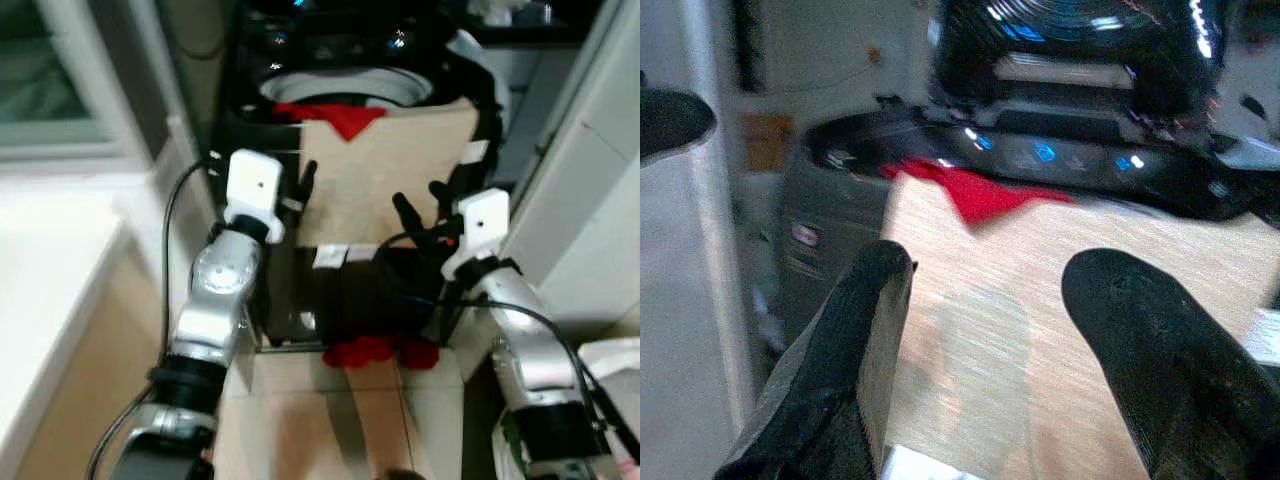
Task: Clothes washing
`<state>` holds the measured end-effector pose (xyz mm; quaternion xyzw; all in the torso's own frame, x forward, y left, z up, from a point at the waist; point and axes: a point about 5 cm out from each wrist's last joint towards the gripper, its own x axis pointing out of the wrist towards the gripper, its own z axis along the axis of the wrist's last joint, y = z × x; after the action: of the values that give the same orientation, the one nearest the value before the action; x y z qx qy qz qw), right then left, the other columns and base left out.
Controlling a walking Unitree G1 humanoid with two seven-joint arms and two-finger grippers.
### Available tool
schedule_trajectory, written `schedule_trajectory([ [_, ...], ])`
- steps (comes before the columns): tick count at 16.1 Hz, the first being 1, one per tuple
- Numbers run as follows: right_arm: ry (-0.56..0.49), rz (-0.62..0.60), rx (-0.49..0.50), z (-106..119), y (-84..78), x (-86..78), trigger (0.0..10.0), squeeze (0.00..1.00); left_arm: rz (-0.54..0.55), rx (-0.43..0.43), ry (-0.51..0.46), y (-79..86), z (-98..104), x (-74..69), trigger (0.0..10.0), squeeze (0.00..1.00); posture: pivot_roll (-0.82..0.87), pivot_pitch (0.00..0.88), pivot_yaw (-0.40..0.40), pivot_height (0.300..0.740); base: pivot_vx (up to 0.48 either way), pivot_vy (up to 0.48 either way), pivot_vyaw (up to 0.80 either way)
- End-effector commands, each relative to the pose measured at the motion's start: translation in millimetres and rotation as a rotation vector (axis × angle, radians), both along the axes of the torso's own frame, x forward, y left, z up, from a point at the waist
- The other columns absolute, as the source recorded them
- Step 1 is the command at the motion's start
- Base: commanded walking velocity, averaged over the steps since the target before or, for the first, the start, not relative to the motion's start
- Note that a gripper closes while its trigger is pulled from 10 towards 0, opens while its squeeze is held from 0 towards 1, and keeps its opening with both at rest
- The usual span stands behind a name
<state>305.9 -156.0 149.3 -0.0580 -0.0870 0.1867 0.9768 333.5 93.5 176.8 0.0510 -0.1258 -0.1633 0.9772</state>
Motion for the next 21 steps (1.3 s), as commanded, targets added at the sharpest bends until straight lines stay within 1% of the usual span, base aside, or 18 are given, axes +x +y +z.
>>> schedule_trajectory([
  [1,-0.032,0.011,0.009,7.6,3.8,2.7,10.0,0.39,0.008,0.018,-0.018,4.5,4.9,1.9,10.0,0.00,-0.14,0.000,0.039,0.740,0.442,0.000,0.00],
  [3,-0.042,-0.011,0.011,8.7,1.5,3.5,10.0,0.39,0.013,0.018,-0.023,4.7,5.9,2.0,10.0,0.00,-0.14,0.000,0.040,0.740,0.441,0.000,0.00],
  [6,-0.053,-0.004,0.013,13.0,2.1,4.9,10.0,0.39,0.012,0.020,-0.026,4.9,7.1,1.9,10.0,0.00,-0.14,0.000,0.043,0.740,0.442,0.000,0.00],
  [8,-0.061,0.009,0.025,16.9,5.0,10.2,10.0,0.39,-0.001,0.031,-0.031,4.9,8.6,1.3,10.0,0.00,-0.13,0.000,0.051,0.740,0.441,0.000,0.00],
  [10,-0.056,0.041,0.056,20.1,15.6,18.8,10.0,0.40,-0.002,0.035,-0.040,5.2,10.5,1.4,10.0,0.00,-0.13,0.000,0.055,0.740,0.439,0.000,0.00],
  [11,-0.051,0.049,0.064,20.4,18.2,20.7,10.0,0.40,-0.005,0.038,-0.044,4.9,10.8,1.4,10.0,0.00,-0.13,0.000,0.055,0.740,0.439,0.000,0.00],
  [12,-0.015,0.100,0.078,18.6,34.4,31.4,10.0,0.40,0.004,0.036,-0.046,5.7,15.5,2.4,10.0,0.00,-0.12,0.000,0.056,0.740,0.000,0.000,0.00],
  [13,0.029,0.143,0.091,14.9,44.7,36.6,10.0,0.40,0.010,0.037,-0.065,7.6,20.6,1.8,10.0,0.00,-0.11,0.000,0.053,0.740,0.000,0.000,0.00],
  [15,0.078,0.186,0.099,10.9,54.1,41.0,10.0,0.39,0.019,0.036,-0.087,12.1,27.4,-0.2,10.0,0.00,-0.08,0.000,0.045,0.740,0.000,0.000,0.00],
  [17,0.090,0.200,0.062,9.7,58.2,48.3,10.0,0.40,0.047,0.045,-0.104,20.3,33.5,-3.0,10.0,0.00,-0.06,0.000,0.037,0.740,0.000,0.000,0.00],
  [19,0.075,0.160,0.013,11.8,55.2,60.4,10.0,0.39,0.072,0.054,-0.107,27.5,34.6,-5.0,10.0,0.00,-0.04,0.000,0.030,0.740,0.000,0.000,0.00],
  [20,0.057,0.148,-0.088,13.4,55.6,66.7,10.0,0.39,0.081,0.061,-0.108,30.4,34.8,-6.7,10.0,0.00,-0.01,0.000,0.019,0.740,0.000,0.000,0.00],
  [21,0.044,0.147,-0.161,14.7,56.5,70.1,10.0,0.39,0.087,0.063,-0.107,32.3,35.4,-7.8,10.0,0.00,-0.01,0.000,0.019,0.740,0.000,0.000,0.00],
])
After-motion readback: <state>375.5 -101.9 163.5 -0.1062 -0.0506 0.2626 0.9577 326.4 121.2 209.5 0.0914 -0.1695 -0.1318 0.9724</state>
